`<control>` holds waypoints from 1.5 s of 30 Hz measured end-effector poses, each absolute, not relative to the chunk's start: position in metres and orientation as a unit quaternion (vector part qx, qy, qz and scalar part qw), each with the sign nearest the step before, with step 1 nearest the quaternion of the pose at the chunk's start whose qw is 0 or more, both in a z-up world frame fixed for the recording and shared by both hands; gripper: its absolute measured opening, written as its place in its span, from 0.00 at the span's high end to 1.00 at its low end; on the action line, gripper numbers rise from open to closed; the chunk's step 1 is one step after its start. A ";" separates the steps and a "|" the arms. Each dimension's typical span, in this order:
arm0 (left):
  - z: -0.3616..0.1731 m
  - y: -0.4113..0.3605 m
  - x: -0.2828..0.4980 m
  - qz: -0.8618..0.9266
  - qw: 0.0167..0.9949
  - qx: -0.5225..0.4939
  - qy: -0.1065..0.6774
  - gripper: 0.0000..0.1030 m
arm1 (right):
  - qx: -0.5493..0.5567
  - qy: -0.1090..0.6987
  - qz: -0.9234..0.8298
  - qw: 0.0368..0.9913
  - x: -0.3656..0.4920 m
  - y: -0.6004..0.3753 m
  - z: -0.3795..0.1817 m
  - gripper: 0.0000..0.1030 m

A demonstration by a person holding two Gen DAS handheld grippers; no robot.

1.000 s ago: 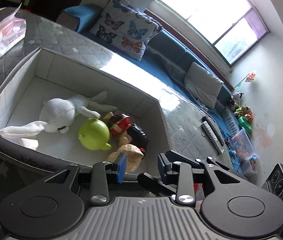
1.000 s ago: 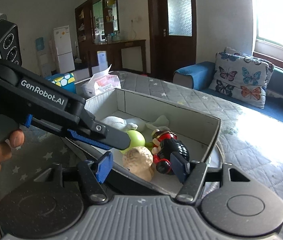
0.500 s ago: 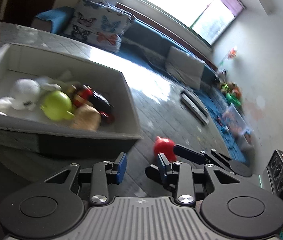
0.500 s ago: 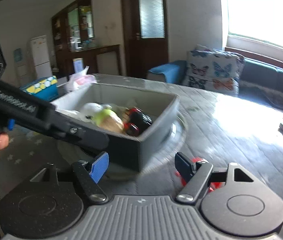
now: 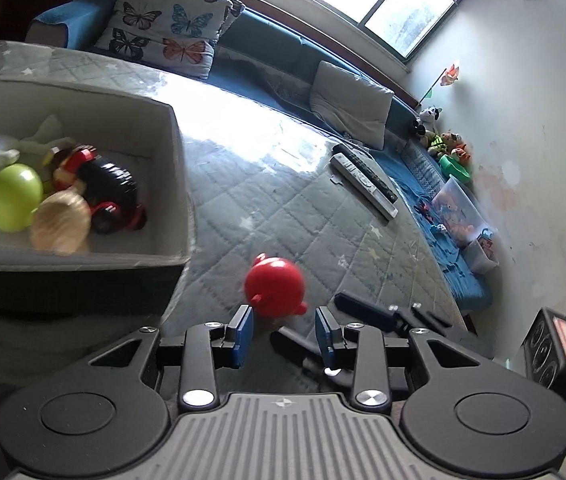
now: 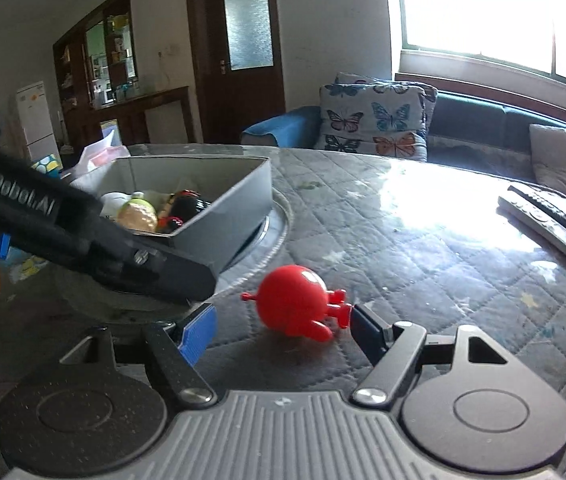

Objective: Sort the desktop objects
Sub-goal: 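Move the left tool to the red round toy, then close the left tool on the red round toy and lift it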

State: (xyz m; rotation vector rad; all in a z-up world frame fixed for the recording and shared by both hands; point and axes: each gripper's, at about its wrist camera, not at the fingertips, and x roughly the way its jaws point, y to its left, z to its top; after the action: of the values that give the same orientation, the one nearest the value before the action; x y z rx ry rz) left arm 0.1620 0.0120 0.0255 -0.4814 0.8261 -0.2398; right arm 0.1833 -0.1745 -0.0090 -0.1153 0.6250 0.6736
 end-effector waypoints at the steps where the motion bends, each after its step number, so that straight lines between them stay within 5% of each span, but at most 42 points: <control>1: 0.026 0.009 0.166 -0.112 0.882 -0.228 0.397 0.65 | -0.052 0.303 0.326 0.894 0.185 -0.175 -0.011 0.27; 24: 0.008 -0.009 0.208 -0.066 0.874 -0.232 0.421 0.63 | -0.025 0.312 0.325 0.892 0.204 -0.172 -0.024 0.43; 45: 0.006 -0.008 0.212 -0.072 0.865 -0.254 0.428 0.62 | -0.047 0.307 0.328 0.892 0.209 -0.171 -0.027 0.44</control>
State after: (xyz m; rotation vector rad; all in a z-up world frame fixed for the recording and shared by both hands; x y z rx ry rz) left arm 0.2124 -0.0083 0.0059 -0.5321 0.8958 -0.1507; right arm 0.2093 -0.1708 -0.0275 -0.0981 0.6367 0.6798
